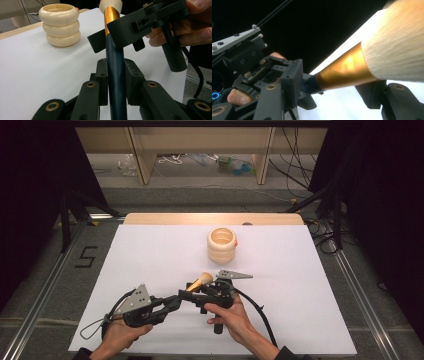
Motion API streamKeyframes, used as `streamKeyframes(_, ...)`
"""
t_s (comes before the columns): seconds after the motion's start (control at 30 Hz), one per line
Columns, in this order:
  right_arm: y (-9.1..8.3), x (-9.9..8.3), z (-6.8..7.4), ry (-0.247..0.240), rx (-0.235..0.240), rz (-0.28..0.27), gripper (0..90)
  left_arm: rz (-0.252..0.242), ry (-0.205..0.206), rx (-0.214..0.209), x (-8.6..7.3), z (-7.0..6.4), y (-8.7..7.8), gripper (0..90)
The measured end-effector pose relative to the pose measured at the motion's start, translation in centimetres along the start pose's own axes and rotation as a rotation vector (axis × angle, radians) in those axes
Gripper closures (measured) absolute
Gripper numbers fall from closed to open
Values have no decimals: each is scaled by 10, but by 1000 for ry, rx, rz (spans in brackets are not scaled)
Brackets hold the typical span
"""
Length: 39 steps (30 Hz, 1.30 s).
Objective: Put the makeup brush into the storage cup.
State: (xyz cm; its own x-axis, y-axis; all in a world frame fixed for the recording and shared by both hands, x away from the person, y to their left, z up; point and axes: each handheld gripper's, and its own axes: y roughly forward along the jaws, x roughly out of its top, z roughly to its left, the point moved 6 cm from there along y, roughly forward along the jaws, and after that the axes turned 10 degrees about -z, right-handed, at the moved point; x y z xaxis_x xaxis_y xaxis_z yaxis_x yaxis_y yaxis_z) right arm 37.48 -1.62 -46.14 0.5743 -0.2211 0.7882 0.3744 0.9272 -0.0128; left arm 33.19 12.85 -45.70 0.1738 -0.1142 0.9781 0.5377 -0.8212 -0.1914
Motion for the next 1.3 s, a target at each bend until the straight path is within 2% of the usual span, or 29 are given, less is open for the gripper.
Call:
streamKeyframes(0.1,0,0,0,6,6,-1,454,-2,-18,4,0,-1,0,759)
streamKeyframes(0.27,1,0,-1,-7,15,-13,479,-2,-4,-3,0,0,0,758)
streamKeyframes(0.43,0,0,0,13,20,-10,509,-6,-18,2,0,-1,0,758)
streamKeyframes(0.47,0,0,1,14,21,-10,514,-6,-9,-3,0,-1,0,758)
streamKeyframes(0.6,0,1,1,22,28,-9,540,-12,-25,-12,0,-2,0,758)
streamKeyframes(0.77,-1,3,3,18,50,-25,631,-14,-24,-22,0,-2,0,758)
streamKeyframes(0.83,-2,4,7,20,79,-39,686,-18,-9,-27,1,-2,1,757)
streamKeyframes(0.87,-2,5,8,22,85,-40,701,-30,-28,-35,1,-4,1,757)
streamKeyframes(0.93,-2,6,11,21,98,-47,722,-27,-5,-38,2,-3,1,756)
streamKeyframes(0.97,-3,6,12,27,104,-47,730,-27,-6,-39,2,-3,1,756)
streamKeyframes(1.0,-2,7,13,13,113,-57,735,-28,-10,-44,2,-4,1,755)
streamKeyframes(1.03,-3,7,14,18,113,-49,736,-29,-21,-40,1,-4,1,754)
streamKeyframes(1.13,-3,8,17,-26,99,-38,738,-29,-17,-39,1,-3,2,741)
streamKeyframes(1.2,-2,9,19,-85,101,-41,738,-21,-13,-34,0,-1,2,685)
streamKeyframes(1.23,-3,10,21,-93,97,-33,738,-29,-39,-32,-1,-2,2,651)
streamKeyframes(1.3,-3,12,24,-142,89,-32,738,-23,-23,-34,-1,0,2,581)
